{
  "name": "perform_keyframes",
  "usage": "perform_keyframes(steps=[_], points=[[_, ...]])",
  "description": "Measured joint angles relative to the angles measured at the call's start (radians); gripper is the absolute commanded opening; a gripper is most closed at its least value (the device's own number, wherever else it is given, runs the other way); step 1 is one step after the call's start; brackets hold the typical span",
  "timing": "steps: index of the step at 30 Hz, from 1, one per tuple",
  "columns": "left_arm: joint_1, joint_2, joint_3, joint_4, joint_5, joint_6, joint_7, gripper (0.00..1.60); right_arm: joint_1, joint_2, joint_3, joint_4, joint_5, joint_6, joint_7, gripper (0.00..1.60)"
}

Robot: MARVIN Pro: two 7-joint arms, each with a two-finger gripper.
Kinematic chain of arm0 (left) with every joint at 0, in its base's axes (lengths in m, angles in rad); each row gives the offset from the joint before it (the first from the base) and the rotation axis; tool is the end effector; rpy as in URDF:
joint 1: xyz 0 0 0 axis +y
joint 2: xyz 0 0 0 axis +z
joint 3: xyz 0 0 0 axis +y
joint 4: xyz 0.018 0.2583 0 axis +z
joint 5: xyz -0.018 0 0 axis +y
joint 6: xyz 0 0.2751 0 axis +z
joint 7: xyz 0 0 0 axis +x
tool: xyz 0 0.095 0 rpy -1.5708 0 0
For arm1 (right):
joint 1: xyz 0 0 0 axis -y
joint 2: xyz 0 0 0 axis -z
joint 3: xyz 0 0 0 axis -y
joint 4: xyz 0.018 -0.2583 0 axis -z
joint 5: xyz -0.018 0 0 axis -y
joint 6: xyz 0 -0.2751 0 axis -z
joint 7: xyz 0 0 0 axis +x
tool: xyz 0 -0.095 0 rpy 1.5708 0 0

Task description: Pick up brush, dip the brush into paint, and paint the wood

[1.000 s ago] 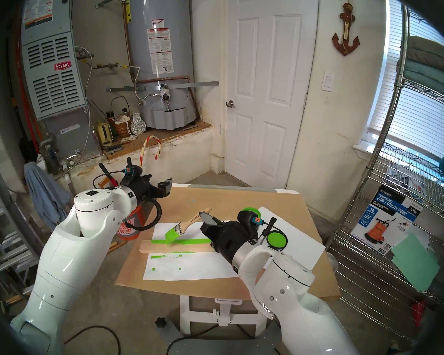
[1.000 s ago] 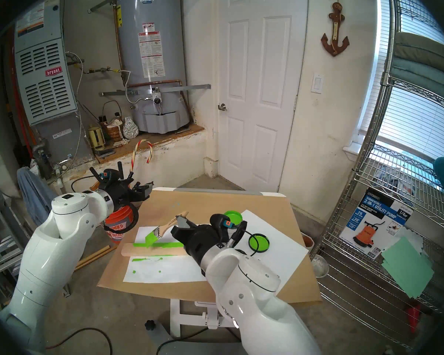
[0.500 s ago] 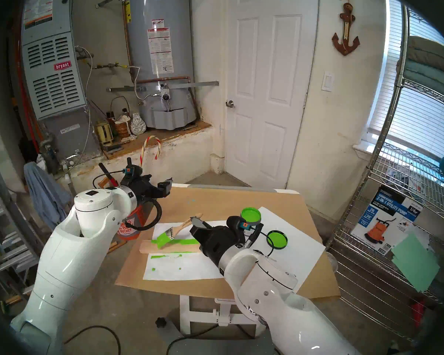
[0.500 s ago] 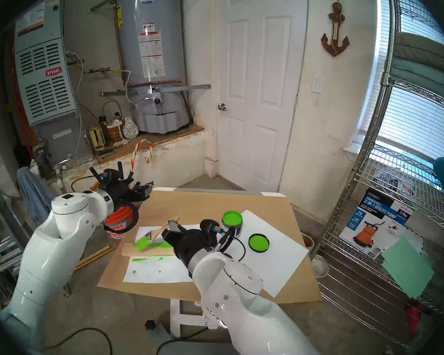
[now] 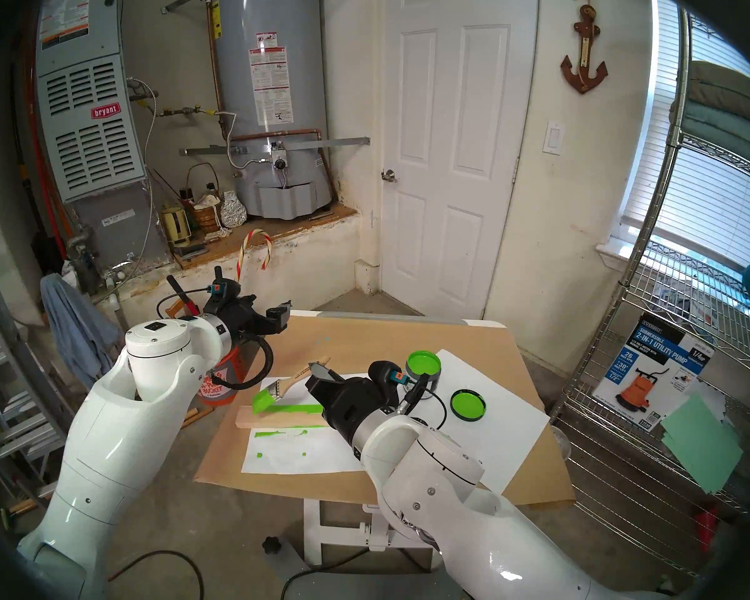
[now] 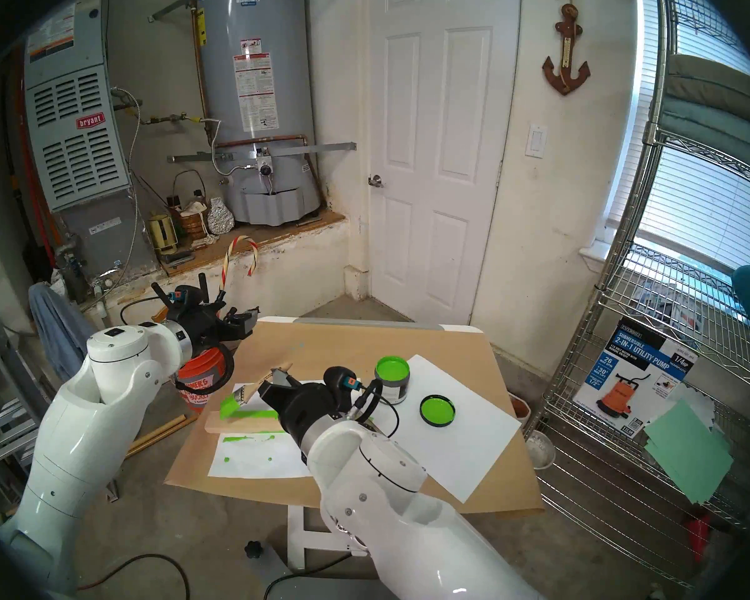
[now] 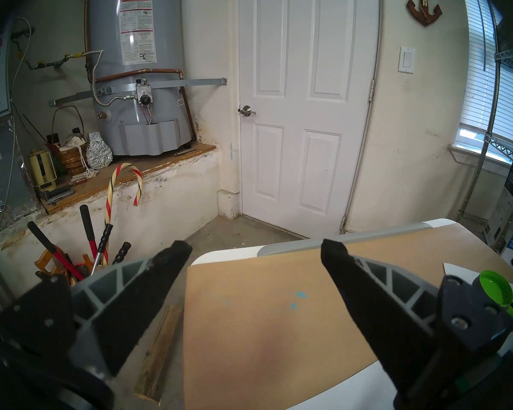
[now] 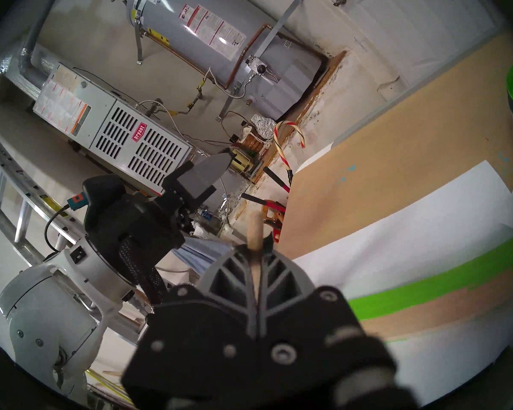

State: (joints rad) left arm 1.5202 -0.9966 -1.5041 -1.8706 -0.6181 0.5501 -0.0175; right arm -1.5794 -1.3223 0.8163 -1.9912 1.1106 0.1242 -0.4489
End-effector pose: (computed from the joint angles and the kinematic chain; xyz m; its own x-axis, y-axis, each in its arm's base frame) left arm 0.3822 0.0668 -0.1855 0.2784 -0.0470 0.9593 -0.2426 -0.9699 0.0229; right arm 0.2745 0.1993 -0.2240 0.5655 -0.5608 0.6047 0.2469 -0.5845 -0.7730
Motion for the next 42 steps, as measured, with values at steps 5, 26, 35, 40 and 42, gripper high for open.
perform_keyframes(steps=[5, 26, 35, 40, 42], points=[[0.0, 0.0, 0.0, 0.0, 0.0, 0.0, 0.0, 1.6, 0.015, 0.001, -0.016, 0.011, 0.011, -0.011, -0.021, 0.0], [0.0, 0.0, 0.0, 0.0, 0.0, 0.0, 0.0, 1.6, 0.05, 0.014, -0.064, 0.036, 0.039, -0.04, -0.054, 0.0], [0.0, 0.0, 0.0, 0.0, 0.0, 0.0, 0.0, 1.6, 0.058, 0.019, -0.076, 0.049, 0.038, -0.053, -0.062, 0.0], [0.0, 0.0, 0.0, 0.0, 0.0, 0.0, 0.0, 1.6, 0.059, 0.02, -0.077, 0.053, 0.032, -0.058, -0.065, 0.0], [0.0, 0.0, 0.0, 0.0, 0.0, 0.0, 0.0, 1.6, 0.059, 0.021, -0.077, 0.055, 0.03, -0.059, -0.066, 0.0]])
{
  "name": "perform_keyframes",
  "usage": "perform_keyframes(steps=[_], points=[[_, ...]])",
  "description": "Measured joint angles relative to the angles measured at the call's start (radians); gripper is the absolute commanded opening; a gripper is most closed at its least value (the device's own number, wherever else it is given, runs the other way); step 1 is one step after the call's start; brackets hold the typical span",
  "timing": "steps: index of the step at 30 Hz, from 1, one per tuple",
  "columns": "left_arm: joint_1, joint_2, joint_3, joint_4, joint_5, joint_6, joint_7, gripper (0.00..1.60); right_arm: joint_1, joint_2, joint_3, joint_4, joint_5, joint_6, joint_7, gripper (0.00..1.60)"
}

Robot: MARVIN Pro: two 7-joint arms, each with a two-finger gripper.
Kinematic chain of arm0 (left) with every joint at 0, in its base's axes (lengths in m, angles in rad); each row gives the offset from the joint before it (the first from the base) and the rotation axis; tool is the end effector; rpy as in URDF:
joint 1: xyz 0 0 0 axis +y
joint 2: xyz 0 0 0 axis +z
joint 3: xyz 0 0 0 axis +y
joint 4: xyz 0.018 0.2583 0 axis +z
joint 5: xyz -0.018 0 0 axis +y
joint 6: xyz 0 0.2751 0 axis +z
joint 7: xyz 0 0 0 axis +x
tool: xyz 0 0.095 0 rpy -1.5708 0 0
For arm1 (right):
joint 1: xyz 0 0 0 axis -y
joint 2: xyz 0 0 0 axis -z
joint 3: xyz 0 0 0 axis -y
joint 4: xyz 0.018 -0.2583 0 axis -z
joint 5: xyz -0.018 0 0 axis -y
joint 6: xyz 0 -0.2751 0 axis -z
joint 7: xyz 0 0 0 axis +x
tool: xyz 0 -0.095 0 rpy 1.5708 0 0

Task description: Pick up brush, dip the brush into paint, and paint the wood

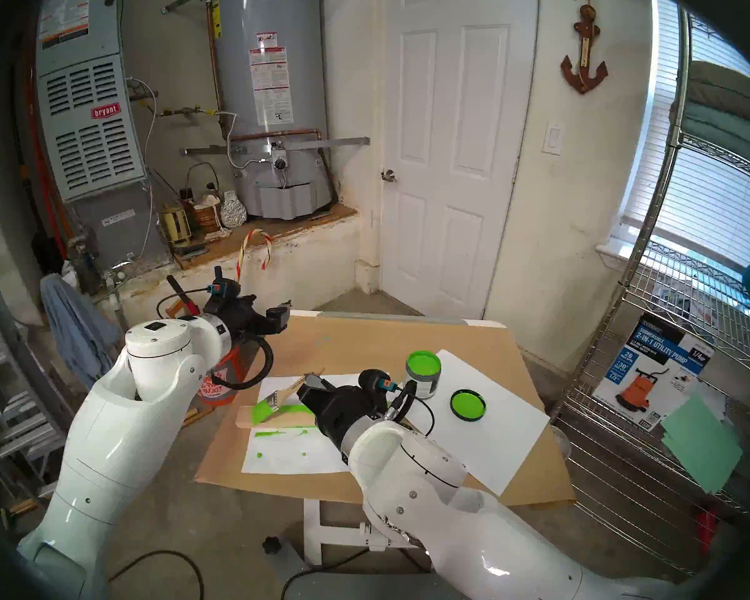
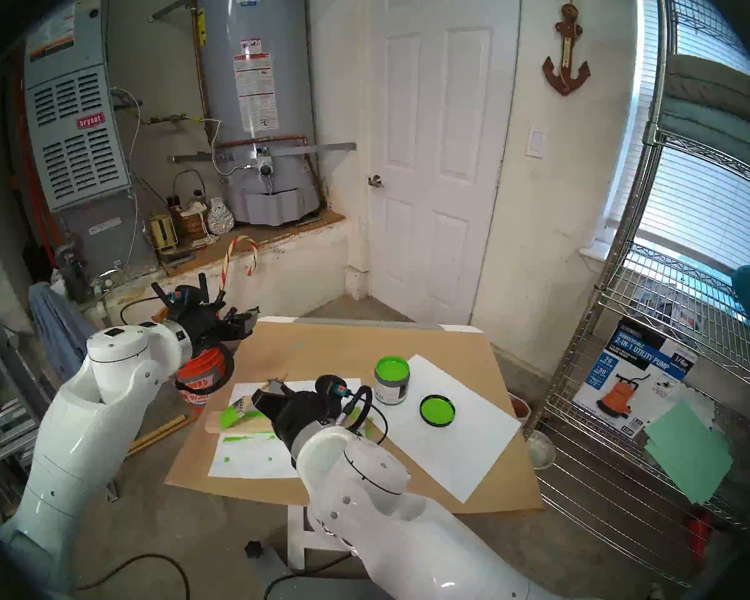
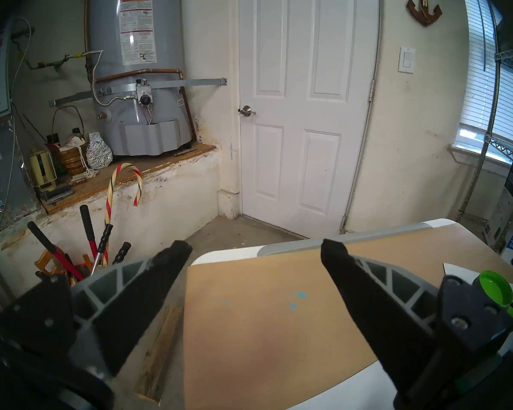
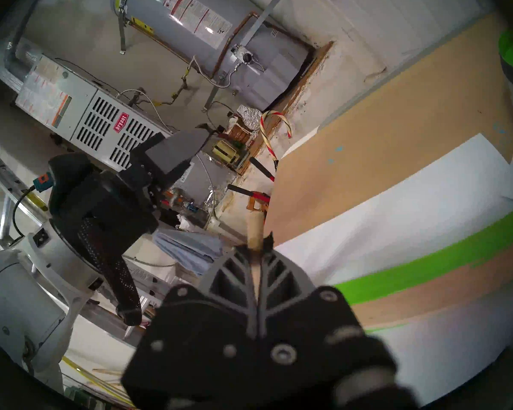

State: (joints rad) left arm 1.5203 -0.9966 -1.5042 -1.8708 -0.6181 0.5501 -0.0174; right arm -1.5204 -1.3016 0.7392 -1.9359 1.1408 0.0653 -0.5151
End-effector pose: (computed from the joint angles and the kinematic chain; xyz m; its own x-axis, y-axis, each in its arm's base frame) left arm 0.3822 0.0668 -0.1855 0.2783 -0.0470 0.9594 -0.2425 -0.9699 0.0228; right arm 0.2755 0.2069 -0.2399 0.5815 -0.5419 0.6068 0.2056 -0.6238 -0.7541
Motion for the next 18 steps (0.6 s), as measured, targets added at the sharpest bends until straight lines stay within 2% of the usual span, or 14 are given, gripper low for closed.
perform_keyframes(steps=[18], points=[[0.0, 0.0, 0.0, 0.0, 0.0, 0.0, 0.0, 1.6, 0.011, -0.001, -0.01, 0.029, -0.006, -0.012, -0.019, 0.0]])
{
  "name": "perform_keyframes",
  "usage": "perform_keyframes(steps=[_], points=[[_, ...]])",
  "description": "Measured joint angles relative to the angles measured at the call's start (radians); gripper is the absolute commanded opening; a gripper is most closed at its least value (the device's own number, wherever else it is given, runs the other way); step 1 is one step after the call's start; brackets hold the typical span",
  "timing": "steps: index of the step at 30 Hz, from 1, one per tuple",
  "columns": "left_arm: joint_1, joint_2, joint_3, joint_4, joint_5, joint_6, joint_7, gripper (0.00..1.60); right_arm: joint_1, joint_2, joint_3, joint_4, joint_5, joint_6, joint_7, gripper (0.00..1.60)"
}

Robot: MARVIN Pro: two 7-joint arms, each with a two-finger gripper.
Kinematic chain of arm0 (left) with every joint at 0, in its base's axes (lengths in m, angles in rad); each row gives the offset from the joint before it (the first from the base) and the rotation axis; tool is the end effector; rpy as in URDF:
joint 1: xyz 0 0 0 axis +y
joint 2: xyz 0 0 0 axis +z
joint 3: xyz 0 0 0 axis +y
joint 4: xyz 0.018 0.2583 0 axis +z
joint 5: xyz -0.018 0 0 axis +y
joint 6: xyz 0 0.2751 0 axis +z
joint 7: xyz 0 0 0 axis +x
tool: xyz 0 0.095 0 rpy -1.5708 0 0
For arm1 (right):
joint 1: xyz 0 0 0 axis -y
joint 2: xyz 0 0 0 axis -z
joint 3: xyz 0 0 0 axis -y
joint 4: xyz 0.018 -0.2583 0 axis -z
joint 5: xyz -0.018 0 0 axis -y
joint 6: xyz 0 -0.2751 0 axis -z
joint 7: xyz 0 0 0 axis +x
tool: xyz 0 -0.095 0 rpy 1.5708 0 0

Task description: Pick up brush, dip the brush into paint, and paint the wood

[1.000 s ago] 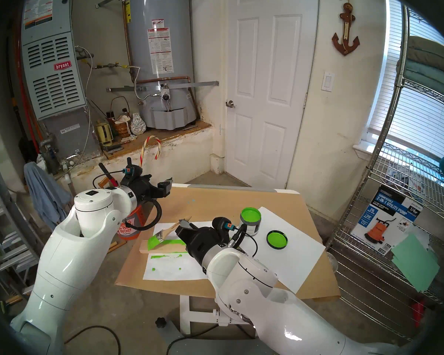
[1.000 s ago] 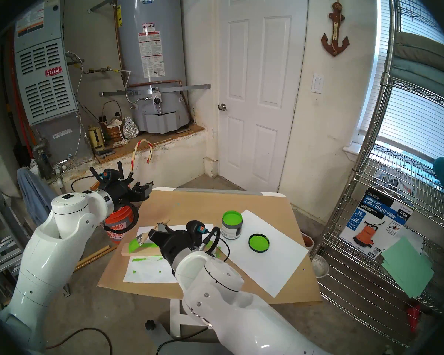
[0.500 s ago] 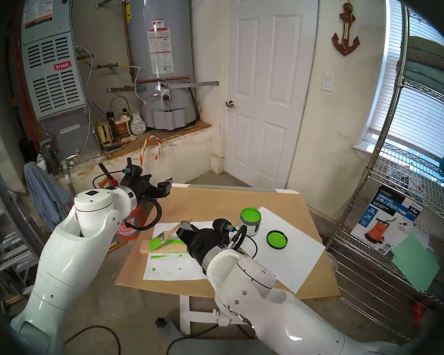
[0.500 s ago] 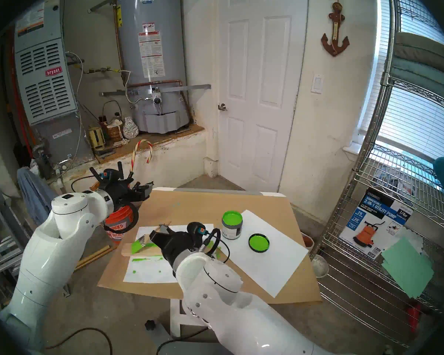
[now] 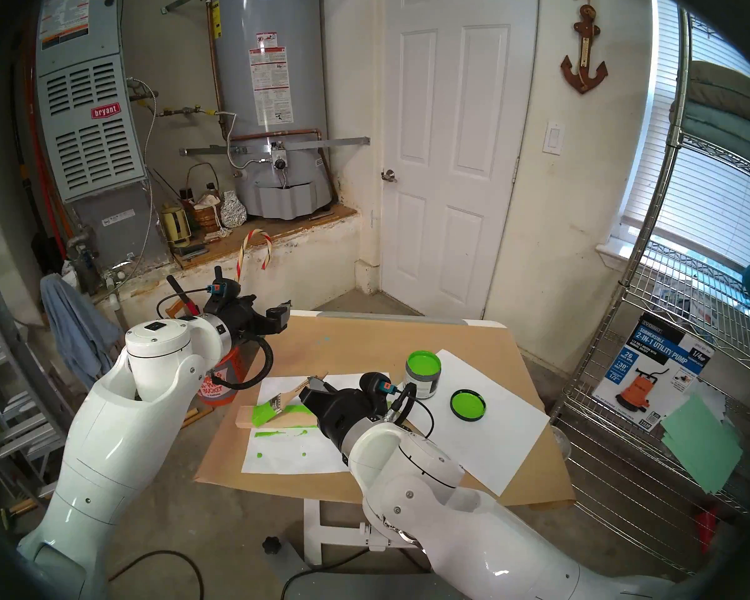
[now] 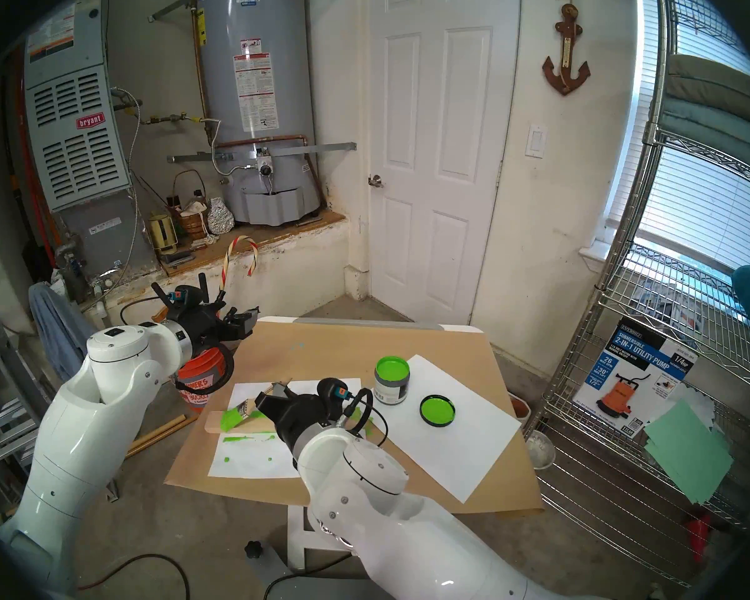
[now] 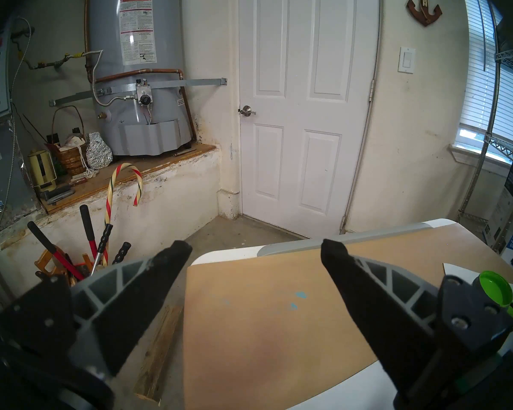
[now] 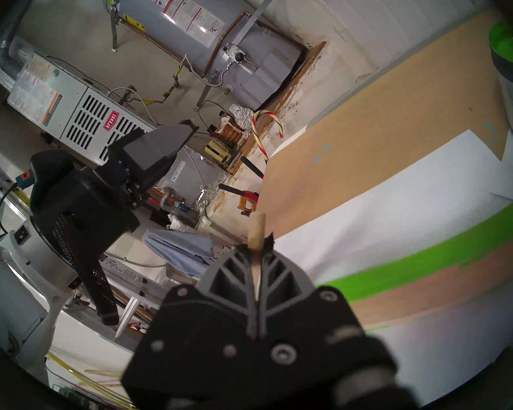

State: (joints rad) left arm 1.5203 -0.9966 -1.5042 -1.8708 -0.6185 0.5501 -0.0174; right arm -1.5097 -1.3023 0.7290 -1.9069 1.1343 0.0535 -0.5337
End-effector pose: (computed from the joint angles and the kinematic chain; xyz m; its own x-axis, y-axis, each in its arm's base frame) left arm 0.3822 0.0668 -0.1855 0.2783 -0.0467 0.9593 -0.2426 -0.9698 0.0232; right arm 0.2783 0.2064 -0.2484 0.5793 -0.5346 0.6153 0.1847 -0.6491 -0.7379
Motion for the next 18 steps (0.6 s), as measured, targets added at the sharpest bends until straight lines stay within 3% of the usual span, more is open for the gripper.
perform_keyframes(steps=[18], points=[[0.0, 0.0, 0.0, 0.0, 0.0, 0.0, 0.0, 1.6, -0.012, 0.046, -0.007, -0.032, -0.05, -0.01, -0.016, 0.0]])
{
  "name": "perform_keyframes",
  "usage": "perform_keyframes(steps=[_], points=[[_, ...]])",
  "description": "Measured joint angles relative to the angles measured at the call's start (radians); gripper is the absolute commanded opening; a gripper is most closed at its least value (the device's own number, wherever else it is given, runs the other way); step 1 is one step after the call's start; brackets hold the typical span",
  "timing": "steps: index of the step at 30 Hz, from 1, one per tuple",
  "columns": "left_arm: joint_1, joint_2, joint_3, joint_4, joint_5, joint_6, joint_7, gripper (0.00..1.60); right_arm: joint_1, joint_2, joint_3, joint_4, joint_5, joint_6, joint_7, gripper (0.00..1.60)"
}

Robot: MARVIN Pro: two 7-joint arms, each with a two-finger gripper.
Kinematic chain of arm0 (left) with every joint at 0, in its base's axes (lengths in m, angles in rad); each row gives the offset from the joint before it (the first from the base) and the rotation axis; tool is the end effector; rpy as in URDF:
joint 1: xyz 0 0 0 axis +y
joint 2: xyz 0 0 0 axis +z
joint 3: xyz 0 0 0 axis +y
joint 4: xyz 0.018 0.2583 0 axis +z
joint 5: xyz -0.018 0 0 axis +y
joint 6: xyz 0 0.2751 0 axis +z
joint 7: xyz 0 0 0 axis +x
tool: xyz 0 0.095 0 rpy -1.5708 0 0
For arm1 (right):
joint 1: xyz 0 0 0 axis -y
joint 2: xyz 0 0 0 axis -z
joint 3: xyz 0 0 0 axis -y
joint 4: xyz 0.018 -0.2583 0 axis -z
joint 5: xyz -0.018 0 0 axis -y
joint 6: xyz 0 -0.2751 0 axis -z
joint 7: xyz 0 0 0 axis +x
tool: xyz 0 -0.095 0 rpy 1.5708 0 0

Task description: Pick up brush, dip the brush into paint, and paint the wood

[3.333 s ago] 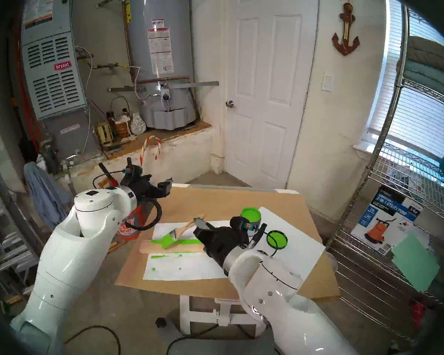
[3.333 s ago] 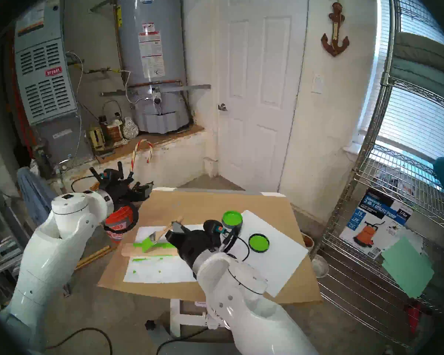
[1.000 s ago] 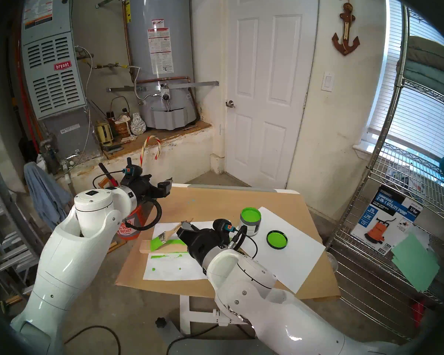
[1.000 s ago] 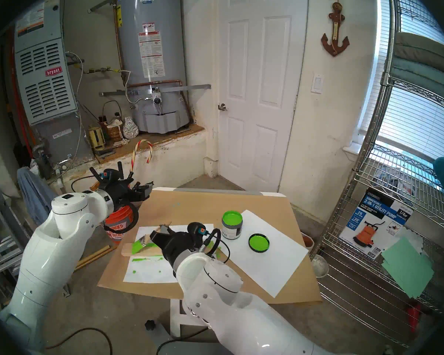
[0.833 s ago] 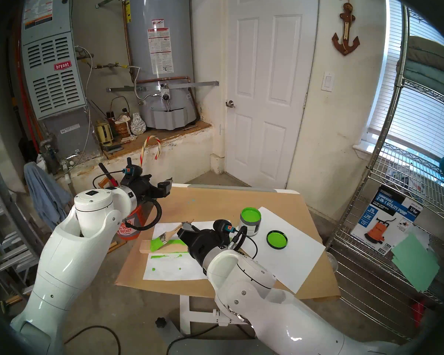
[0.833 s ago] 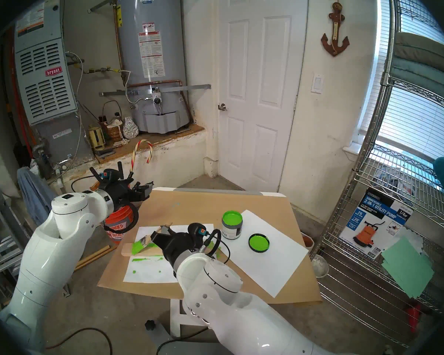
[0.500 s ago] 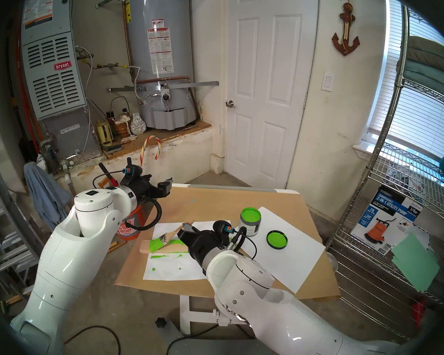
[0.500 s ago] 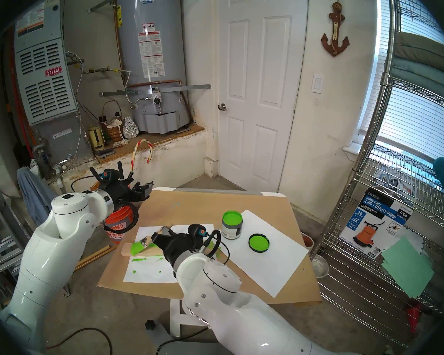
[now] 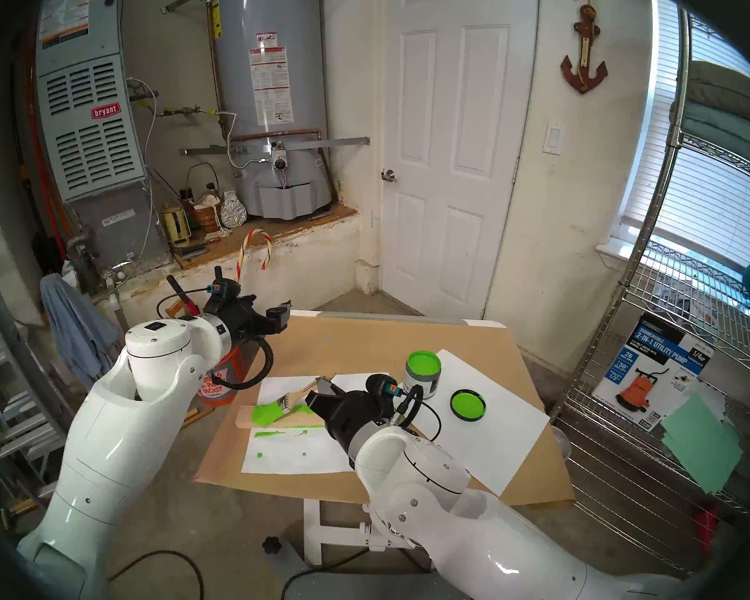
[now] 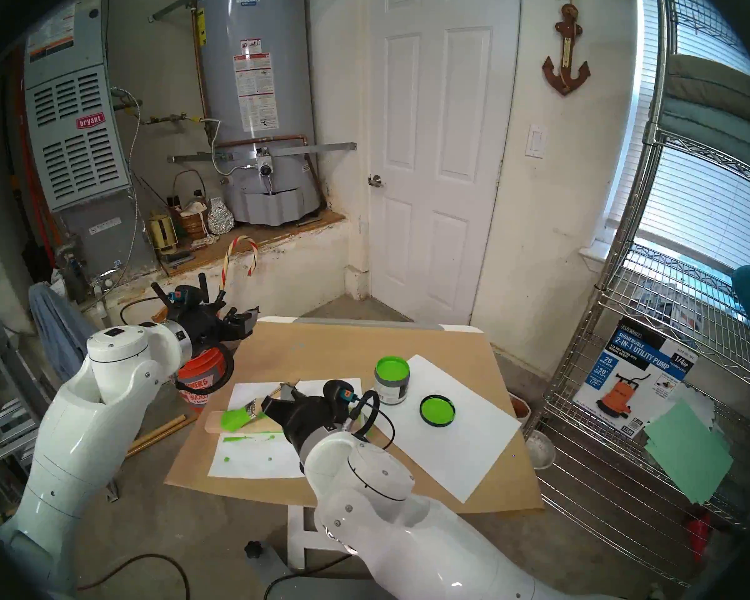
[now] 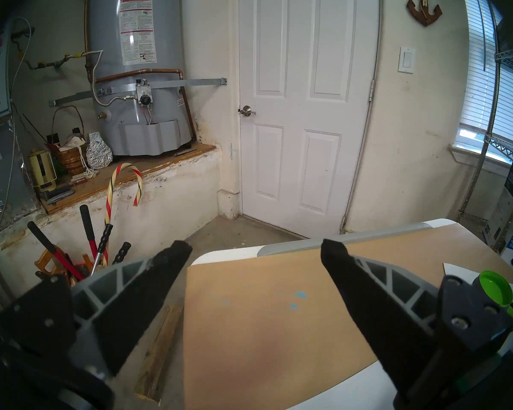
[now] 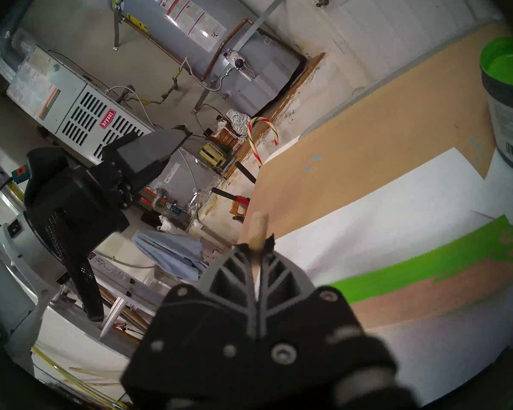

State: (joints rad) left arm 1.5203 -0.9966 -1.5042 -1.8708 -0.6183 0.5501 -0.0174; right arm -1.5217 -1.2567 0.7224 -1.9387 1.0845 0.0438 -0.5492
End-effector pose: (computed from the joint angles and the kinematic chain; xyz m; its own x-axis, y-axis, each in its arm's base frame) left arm 0.3822 0.0668 -0.1855 0.2783 -0.0468 0.9594 -0.2426 -0.9699 0.0230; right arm 0.2743 0.1950 -0.2494 0.5465 -0.5066 0.6668 0.2035 -0.6921 -0.6926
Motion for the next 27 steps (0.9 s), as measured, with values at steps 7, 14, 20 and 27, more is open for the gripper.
perform_keyframes(steps=[7, 14, 20, 27], points=[[0.0, 0.0, 0.0, 0.0, 0.0, 0.0, 0.0, 1.6, -0.007, 0.019, -0.005, -0.015, -0.02, -0.003, -0.027, 0.0], [0.0, 0.0, 0.0, 0.0, 0.0, 0.0, 0.0, 1.6, -0.014, 0.043, -0.012, -0.038, -0.044, -0.007, -0.047, 0.0], [0.0, 0.0, 0.0, 0.0, 0.0, 0.0, 0.0, 1.6, -0.02, 0.063, -0.017, -0.056, -0.068, -0.014, -0.062, 0.0], [0.0, 0.0, 0.0, 0.0, 0.0, 0.0, 0.0, 1.6, -0.026, 0.087, -0.023, -0.073, -0.096, -0.022, -0.078, 0.0]])
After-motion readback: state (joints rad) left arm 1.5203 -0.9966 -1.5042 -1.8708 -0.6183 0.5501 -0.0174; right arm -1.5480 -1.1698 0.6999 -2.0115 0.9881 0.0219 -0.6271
